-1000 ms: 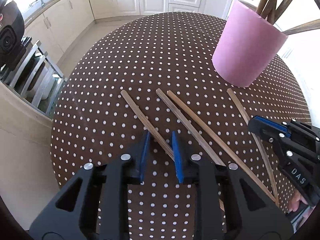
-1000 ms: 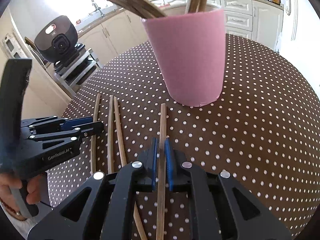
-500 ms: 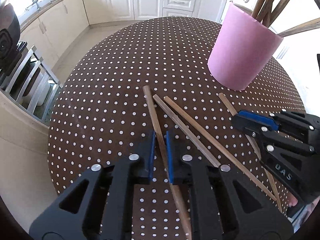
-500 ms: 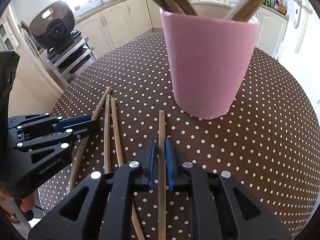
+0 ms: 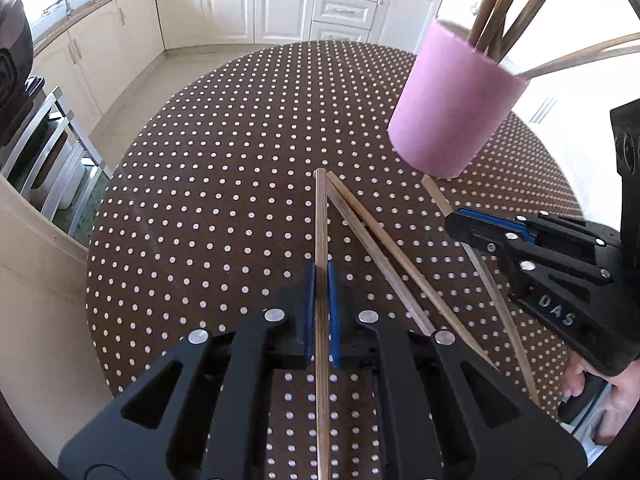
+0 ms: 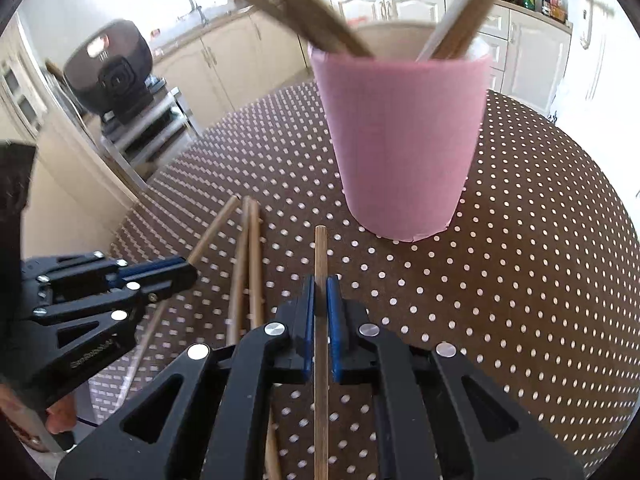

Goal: Organize utensils
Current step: 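Lift the chopstick upright with the right tool over the pink cup while the left tool carries its chopstick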

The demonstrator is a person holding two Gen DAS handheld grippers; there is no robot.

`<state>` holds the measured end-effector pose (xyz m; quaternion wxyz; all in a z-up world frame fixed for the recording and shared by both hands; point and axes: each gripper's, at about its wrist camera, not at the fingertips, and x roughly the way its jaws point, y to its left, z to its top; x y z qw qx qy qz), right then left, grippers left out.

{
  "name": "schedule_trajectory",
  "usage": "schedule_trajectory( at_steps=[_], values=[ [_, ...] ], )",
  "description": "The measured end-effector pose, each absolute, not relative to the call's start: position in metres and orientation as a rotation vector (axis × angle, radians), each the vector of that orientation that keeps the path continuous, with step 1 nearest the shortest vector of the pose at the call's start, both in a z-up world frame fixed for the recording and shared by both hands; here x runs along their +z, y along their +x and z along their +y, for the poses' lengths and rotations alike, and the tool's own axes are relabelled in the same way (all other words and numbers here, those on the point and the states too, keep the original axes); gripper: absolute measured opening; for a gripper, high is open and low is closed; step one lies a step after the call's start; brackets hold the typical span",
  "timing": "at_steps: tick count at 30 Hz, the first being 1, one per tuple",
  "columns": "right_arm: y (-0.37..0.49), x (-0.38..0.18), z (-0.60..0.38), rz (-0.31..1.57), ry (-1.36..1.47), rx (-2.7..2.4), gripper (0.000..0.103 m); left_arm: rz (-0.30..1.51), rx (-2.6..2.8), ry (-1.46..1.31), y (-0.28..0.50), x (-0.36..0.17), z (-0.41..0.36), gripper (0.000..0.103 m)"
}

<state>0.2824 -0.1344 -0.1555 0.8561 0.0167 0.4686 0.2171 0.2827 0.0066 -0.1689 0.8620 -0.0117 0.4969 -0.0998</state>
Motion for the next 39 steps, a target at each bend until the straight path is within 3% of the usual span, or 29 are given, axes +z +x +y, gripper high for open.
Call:
schedule_trajectory(
  at_steps=[21,39],
  values=[
    [0.189,-0.03,-0.164,0.601,0.114,0.575,0.005,0.714,-0.338,-0.105,0.184,-0.044,0.009,0.007],
    [0.147,0.025,-0.183,0.216,0.045,0.394,0.005,0.51,-0.4,-0.111,0.162,0.009,-0.012,0.007]
  ],
)
